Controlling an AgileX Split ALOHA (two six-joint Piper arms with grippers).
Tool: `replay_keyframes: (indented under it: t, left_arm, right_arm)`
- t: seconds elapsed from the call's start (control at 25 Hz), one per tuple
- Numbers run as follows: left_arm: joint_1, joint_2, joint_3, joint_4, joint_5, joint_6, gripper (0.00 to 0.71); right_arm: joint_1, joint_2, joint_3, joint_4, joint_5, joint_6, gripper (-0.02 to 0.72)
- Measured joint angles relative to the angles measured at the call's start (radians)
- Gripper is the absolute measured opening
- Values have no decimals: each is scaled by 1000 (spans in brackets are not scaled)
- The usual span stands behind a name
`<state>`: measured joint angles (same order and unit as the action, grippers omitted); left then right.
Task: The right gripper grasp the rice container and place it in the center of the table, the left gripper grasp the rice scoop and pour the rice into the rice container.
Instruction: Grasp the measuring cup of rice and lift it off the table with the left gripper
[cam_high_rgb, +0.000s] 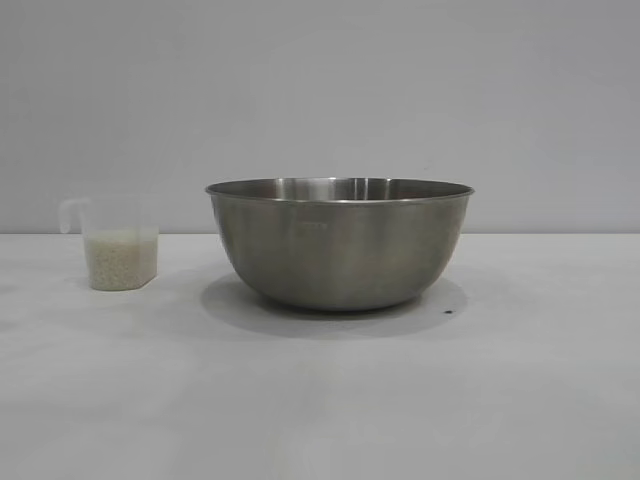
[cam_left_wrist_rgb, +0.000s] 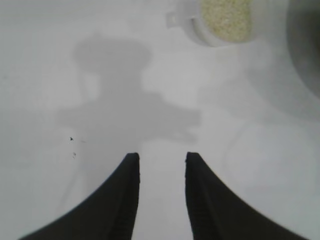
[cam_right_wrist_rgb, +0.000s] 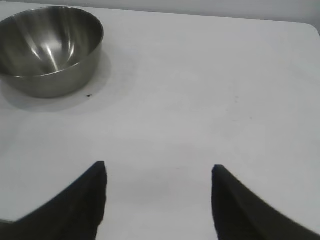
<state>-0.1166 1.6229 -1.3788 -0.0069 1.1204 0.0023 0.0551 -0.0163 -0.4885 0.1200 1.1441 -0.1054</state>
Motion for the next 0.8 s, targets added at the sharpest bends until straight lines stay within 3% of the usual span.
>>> replay_keyframes:
  t: [0.32,0.8]
  left_arm:
    - [0,0,0,-26,-35,20,210]
    - [0,0,2,-29,-219,26,210]
  right_arm:
    - [0,0,0,0,0,0,443]
    - [0,0,0,0,-2,0,443]
